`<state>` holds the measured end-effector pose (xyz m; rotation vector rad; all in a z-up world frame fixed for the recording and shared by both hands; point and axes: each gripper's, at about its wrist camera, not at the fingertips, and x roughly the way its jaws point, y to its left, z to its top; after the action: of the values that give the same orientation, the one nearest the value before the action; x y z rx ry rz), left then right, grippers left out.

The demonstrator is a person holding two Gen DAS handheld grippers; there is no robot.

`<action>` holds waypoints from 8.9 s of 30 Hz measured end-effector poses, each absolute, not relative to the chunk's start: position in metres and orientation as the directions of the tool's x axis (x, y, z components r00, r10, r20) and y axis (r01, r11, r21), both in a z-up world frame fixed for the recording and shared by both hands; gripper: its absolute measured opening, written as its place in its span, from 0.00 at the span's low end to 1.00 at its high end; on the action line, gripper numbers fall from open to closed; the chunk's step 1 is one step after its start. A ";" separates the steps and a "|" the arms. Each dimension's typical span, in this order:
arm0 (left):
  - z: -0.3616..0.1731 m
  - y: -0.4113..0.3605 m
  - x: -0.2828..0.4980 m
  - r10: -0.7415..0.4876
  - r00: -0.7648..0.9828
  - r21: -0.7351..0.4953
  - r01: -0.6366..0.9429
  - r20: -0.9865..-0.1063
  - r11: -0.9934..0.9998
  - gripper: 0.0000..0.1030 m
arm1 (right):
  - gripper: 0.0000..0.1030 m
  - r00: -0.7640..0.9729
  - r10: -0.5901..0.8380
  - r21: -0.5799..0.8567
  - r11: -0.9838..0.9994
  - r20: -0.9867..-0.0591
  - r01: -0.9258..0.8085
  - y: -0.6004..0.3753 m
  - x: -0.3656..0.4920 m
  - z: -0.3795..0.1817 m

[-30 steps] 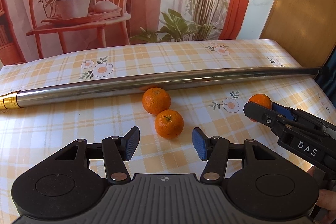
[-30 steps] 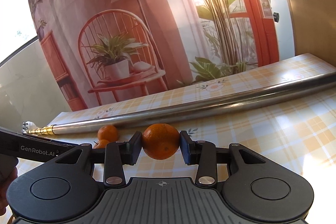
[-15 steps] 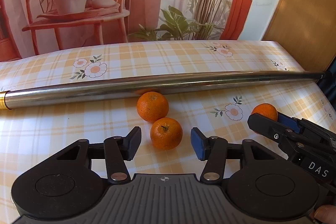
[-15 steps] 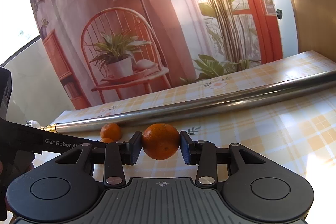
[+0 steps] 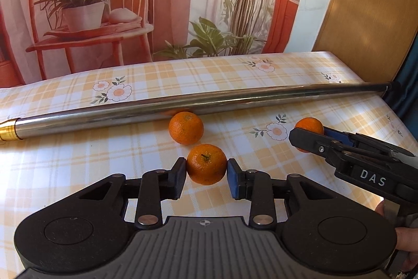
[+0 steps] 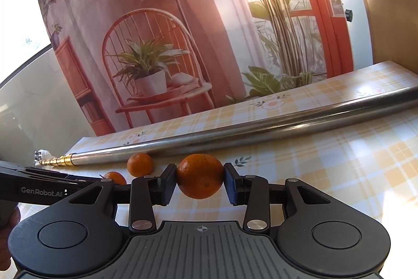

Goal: Organize fruits
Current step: 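Close the left tool on a tangerine while the right tool holds its tangerine, then carry both held tangerines over the plate with the left and right tools, then open the left tool to drop its tangerine while the right tool releases its tangerine onto the plate, then move both open tools toward the last tangerine by the pole, then close the right tool on the last tangerine, then carry the tangerine in the right tool over the plate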

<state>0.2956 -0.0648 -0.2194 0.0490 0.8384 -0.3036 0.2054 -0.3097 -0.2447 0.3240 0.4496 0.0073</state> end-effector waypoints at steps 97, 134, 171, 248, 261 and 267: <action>-0.200 -0.037 0.087 -0.342 0.565 -0.084 0.432 -0.751 0.898 0.42 | 0.35 0.815 0.218 0.259 0.962 -0.538 -0.086 -0.203 0.058 -0.196; -0.182 0.008 0.088 -0.153 0.721 -0.104 0.113 -0.676 0.988 0.54 | 0.51 0.807 0.165 0.249 0.968 -0.567 -0.024 -0.209 0.060 -0.204; -0.133 0.044 0.183 -0.051 0.824 -0.100 -0.007 -0.564 0.995 0.54 | 0.51 0.894 0.114 0.143 0.988 -0.433 -0.056 -0.260 0.188 -0.175; -0.177 0.013 0.147 -0.149 0.655 -0.093 0.120 -0.741 0.988 0.67 | 0.27 0.745 0.299 0.110 0.950 -0.597 -0.293 -0.181 0.121 -0.184; -0.178 0.011 0.135 -0.149 0.663 -0.089 0.123 -0.734 0.988 0.68 | 0.27 0.732 0.279 0.101 0.955 -0.622 -0.278 -0.175 0.108 -0.183; -0.175 0.011 0.134 -0.151 0.664 -0.089 0.127 -0.732 0.988 0.69 | 0.31 0.732 0.227 0.088 0.971 -0.642 -0.224 -0.175 0.105 -0.179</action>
<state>0.1341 0.0111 -0.1752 -0.0314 0.8296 -0.1568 0.1055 -0.1750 -0.1787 0.0043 0.7065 0.2482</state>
